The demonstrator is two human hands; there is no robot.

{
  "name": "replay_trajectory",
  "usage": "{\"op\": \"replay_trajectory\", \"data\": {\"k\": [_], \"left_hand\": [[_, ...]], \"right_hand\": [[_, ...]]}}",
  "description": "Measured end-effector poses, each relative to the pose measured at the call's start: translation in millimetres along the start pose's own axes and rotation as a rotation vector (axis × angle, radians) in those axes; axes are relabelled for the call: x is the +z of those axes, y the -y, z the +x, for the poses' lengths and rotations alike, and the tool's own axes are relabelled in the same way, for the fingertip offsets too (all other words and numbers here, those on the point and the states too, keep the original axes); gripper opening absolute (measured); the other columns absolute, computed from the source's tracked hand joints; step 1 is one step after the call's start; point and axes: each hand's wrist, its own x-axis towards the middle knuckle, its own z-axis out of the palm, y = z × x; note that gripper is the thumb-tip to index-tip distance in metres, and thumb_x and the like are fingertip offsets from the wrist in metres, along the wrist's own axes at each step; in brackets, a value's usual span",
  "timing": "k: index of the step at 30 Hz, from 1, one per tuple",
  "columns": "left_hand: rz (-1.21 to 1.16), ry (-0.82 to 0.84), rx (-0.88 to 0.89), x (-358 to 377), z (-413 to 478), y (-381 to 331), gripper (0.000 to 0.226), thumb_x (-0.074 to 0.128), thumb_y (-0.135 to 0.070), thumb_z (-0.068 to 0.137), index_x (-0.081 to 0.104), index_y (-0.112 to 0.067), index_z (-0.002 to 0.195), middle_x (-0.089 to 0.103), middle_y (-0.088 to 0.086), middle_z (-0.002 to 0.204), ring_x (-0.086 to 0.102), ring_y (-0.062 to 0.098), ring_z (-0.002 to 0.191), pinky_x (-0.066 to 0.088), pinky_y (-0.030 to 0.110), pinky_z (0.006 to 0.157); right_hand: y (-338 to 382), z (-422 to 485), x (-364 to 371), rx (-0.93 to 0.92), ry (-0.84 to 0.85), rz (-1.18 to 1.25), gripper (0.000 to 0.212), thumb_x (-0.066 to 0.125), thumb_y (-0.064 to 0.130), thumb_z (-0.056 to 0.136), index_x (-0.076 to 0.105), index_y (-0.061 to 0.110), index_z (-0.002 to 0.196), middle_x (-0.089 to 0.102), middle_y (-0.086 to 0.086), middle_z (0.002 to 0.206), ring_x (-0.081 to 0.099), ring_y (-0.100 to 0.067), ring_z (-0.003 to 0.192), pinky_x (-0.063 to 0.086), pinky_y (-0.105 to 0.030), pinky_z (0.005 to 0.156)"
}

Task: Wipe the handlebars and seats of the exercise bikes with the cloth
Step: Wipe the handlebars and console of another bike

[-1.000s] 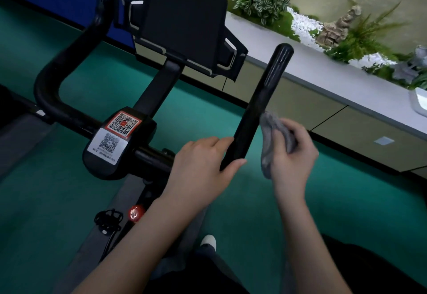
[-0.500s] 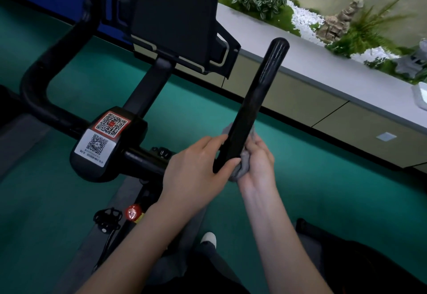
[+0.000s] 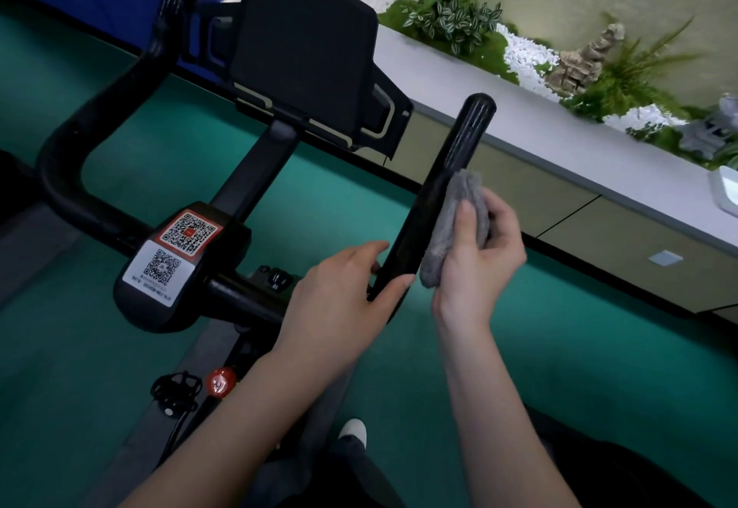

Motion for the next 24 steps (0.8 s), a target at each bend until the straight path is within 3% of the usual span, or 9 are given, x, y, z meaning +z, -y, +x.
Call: {"op": "replay_trajectory", "data": {"k": [4, 7, 11, 15, 20, 24], "left_hand": [[-0.051, 0.060, 0.001, 6.6, 11.3, -8.7, 0.055, 0.061, -0.041, 0.085, 0.045, -0.024, 0.135, 0.058, -0.001, 0.118, 0.060, 0.026, 0.100, 0.049, 0.042, 0.085], [-0.108, 0.084, 0.000, 10.6, 13.0, -8.6, 0.055, 0.063, -0.033, 0.085, 0.043, -0.023, 0.135, 0.055, 0.000, 0.120, 0.057, 0.025, 0.105, 0.046, 0.041, 0.089], [-0.139, 0.061, 0.003, 13.8, 11.4, -5.4, 0.055, 0.063, -0.034, 0.086, 0.044, -0.024, 0.137, 0.054, -0.002, 0.121, 0.055, 0.019, 0.105, 0.043, 0.035, 0.092], [-0.180, 0.043, -0.026, 15.3, 12.8, -4.7, 0.054, 0.066, -0.034, 0.085, 0.046, -0.028, 0.135, 0.055, -0.007, 0.117, 0.055, 0.014, 0.103, 0.043, 0.030, 0.091], [-0.191, 0.006, -0.048, 18.2, 17.4, -7.2, 0.051, 0.067, -0.029, 0.082, 0.049, -0.026, 0.129, 0.057, -0.005, 0.115, 0.057, 0.016, 0.103, 0.044, 0.033, 0.092], [-0.203, -0.011, -0.063, 19.0, 15.7, -6.5, 0.050, 0.067, -0.032, 0.082, 0.049, -0.031, 0.129, 0.056, -0.011, 0.114, 0.056, 0.011, 0.101, 0.045, 0.030, 0.090]], "right_hand": [[-6.5, -0.4, -9.8, -0.447, 0.281, -0.320, 0.021, 0.056, -0.010, 0.082, 0.068, 0.004, 0.094, 0.066, -0.005, 0.096, 0.059, -0.020, 0.096, 0.046, -0.026, 0.089], [-14.2, 8.3, -21.8, -0.645, 0.407, -0.456, 0.017, 0.059, -0.012, 0.082, 0.070, -0.003, 0.093, 0.069, -0.010, 0.096, 0.058, -0.024, 0.095, 0.045, -0.026, 0.087], [-9.5, 40.4, -14.5, -0.715, 0.360, -0.570, 0.018, 0.058, -0.014, 0.083, 0.070, -0.005, 0.092, 0.070, -0.014, 0.096, 0.059, -0.032, 0.092, 0.044, -0.024, 0.085], [-0.2, 57.2, -12.3, -0.786, 0.302, -0.505, 0.018, 0.055, -0.010, 0.085, 0.070, -0.003, 0.094, 0.069, -0.012, 0.095, 0.059, -0.030, 0.091, 0.038, -0.018, 0.088], [-15.0, 41.5, -12.9, -0.951, 0.613, -0.530, 0.017, 0.053, -0.004, 0.090, 0.070, -0.004, 0.094, 0.069, -0.012, 0.099, 0.053, -0.025, 0.094, 0.041, -0.024, 0.089], [-12.8, 64.6, -0.3, -1.043, 0.616, -0.583, 0.019, 0.053, 0.000, 0.093, 0.070, -0.006, 0.094, 0.068, -0.015, 0.096, 0.051, -0.028, 0.090, 0.040, -0.024, 0.087]]}}
